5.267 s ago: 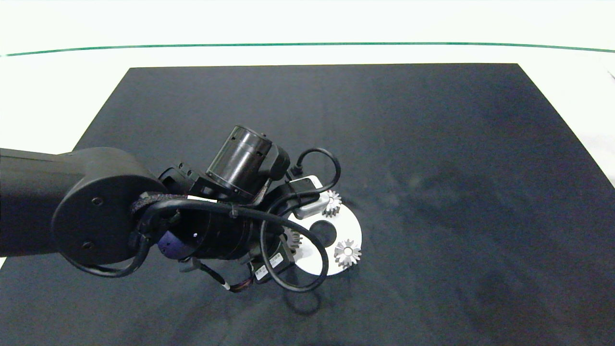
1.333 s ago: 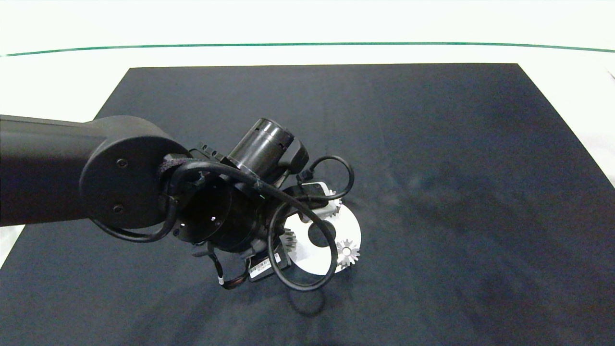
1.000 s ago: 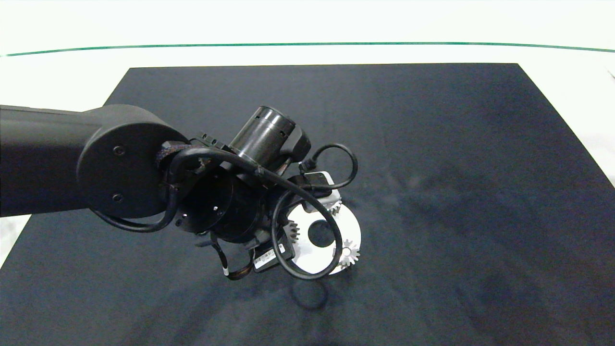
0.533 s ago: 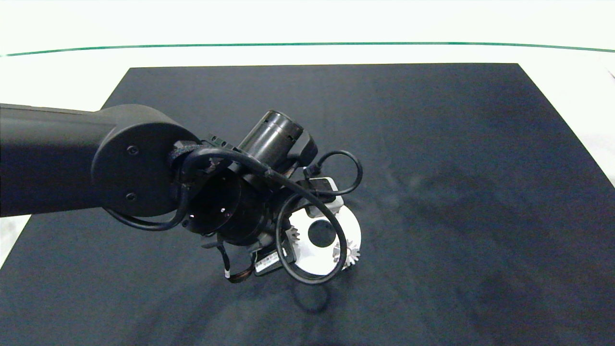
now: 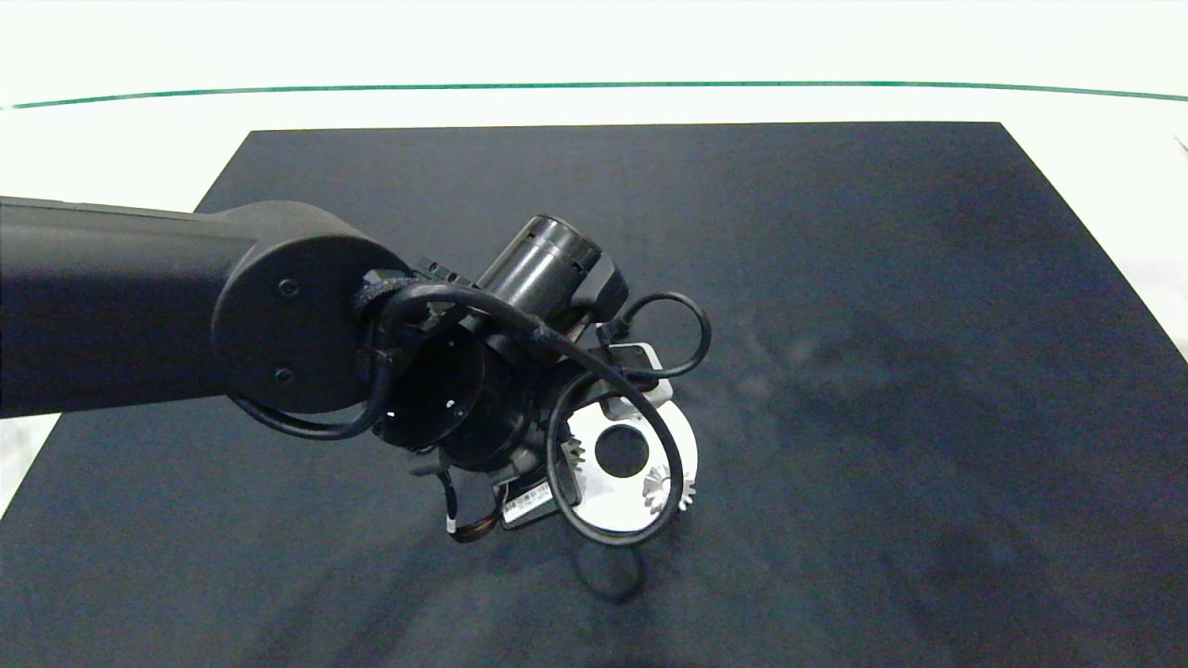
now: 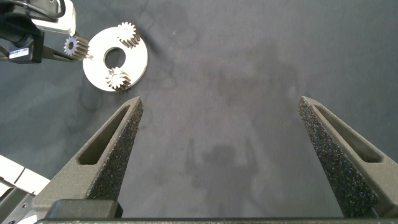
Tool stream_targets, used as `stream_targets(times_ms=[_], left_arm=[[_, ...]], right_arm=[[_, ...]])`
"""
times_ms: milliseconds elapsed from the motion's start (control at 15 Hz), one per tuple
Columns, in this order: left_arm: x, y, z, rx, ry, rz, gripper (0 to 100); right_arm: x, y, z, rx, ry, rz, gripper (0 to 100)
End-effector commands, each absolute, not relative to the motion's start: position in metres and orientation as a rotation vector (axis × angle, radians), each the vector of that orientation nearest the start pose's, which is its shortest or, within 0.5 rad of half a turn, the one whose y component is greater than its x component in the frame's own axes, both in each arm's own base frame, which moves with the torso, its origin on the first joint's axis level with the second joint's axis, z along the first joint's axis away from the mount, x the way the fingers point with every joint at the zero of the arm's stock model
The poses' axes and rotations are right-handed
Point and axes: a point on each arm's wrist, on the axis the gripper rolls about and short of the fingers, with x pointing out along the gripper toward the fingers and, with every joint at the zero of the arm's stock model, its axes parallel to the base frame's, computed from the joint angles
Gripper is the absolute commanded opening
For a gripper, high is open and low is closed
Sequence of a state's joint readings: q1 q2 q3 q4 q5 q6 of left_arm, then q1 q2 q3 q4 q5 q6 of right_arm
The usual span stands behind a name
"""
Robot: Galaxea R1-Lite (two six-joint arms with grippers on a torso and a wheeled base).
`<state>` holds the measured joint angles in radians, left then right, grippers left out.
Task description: Install three planetary gears onto the carrier pins
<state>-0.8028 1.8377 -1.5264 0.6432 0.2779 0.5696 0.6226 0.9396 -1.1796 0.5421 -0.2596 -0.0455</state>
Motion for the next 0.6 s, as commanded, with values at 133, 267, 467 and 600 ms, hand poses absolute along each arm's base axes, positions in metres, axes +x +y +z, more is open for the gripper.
stream_targets(times_ms=[133,267,467,600], left_arm=[[0.2335,-0.2333,0.2216,1.028,0.692,-0.726,28],[0.2333,-0.2339,0.2214,1.03,0.693,-0.728,28],[0.2336,-0.2341,0.2209,1.031,0.694,-0.727,28],[0.2336,-0.2341,0.2209,1.031,0.694,-0.727,28]], right_arm=[[0.0618,0.0373,0.3263,-0.177,0.271,0.366,100],[0.0618,0.0373,0.3263,-0.177,0.271,0.366,100],[0.0618,0.0373,0.3263,-0.177,0.271,0.366,100],[0.0622,0.0376,0.3262,-0.178,0.272,0.366,100]])
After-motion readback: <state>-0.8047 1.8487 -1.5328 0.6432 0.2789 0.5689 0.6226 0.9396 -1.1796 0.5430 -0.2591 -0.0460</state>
